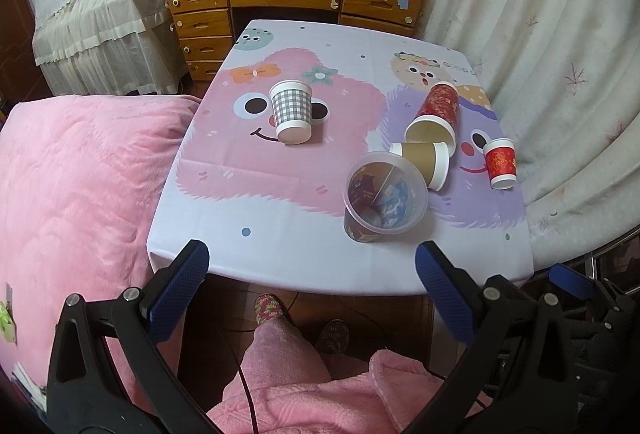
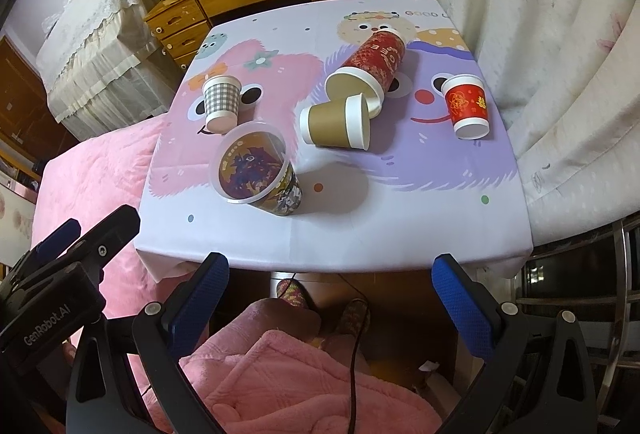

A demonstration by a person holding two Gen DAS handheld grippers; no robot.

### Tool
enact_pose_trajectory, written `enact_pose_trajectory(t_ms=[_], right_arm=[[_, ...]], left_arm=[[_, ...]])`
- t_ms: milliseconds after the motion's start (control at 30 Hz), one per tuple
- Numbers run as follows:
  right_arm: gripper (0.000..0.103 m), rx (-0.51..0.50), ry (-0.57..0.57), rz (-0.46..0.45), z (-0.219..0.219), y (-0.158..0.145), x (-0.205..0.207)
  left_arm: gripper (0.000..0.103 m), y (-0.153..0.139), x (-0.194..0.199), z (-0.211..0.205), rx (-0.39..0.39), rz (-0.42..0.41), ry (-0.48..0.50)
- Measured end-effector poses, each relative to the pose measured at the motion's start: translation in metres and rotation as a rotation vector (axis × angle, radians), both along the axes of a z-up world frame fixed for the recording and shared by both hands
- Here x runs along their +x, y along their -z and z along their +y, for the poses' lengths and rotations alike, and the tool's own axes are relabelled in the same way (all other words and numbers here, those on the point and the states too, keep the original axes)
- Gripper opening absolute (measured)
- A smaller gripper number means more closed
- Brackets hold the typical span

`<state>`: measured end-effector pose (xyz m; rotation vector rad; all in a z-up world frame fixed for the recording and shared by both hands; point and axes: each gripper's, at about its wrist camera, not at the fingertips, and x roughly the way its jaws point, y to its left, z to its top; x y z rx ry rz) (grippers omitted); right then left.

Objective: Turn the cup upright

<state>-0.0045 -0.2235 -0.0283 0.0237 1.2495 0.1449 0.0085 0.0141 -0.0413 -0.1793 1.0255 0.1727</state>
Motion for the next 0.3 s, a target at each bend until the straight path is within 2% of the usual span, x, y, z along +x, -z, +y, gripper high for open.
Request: enact_pose_trajectory(t_ms=[300], right_arm=[[0.103,0.001,0.005,0.006,-0.0026,0.001,0.0014]], left_arm=[[0.102,-0.0002,-0.0013,0.0016,0.009,0.006,-0.008]])
